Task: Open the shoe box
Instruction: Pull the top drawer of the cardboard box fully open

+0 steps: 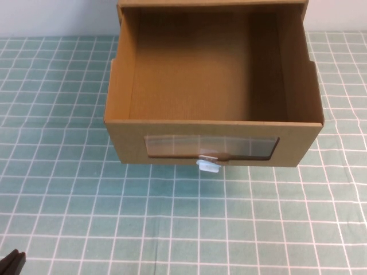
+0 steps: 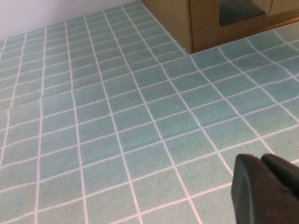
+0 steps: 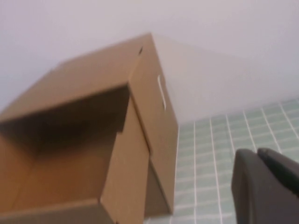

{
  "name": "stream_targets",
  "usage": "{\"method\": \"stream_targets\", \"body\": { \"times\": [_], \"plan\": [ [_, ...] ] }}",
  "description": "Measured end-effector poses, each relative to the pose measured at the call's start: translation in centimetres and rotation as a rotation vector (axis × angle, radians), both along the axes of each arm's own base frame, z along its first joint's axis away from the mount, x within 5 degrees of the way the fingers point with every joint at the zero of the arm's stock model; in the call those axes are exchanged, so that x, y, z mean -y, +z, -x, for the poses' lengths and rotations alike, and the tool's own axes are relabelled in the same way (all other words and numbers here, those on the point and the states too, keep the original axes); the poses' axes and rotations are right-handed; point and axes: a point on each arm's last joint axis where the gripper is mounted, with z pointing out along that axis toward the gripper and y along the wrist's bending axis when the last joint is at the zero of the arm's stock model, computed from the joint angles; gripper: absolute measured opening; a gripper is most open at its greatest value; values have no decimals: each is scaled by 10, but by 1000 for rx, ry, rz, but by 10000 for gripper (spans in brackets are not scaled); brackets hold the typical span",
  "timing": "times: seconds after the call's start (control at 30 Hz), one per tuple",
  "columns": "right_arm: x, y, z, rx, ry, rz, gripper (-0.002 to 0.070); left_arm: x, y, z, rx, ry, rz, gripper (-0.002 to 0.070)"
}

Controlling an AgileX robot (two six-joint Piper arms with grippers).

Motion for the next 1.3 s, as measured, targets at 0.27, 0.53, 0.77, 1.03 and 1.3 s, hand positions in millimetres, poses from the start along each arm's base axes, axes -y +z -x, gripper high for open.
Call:
{"method": "stream_targets", "body": {
  "times": [0.27,0.53,0.77,1.03,1.3],
  "plan": [
    [-4,-11,-1,12,-41,-82,-13,0,0,0,0,0,0,-5],
    [-16,-63,-3,35,33,225,-14,0,0,0,0,0,0,-5],
    [-14,-128,-17,-37,-49,292,-14,0,0,0,-1,0,0,-5],
    [-14,-164,-17,-225,-28,337,-14,0,0,0,0,0,0,-5],
    [-13,-165,-17,-238,-27,350,-14,0,0,0,0,0,0,-5]
  ]
}}
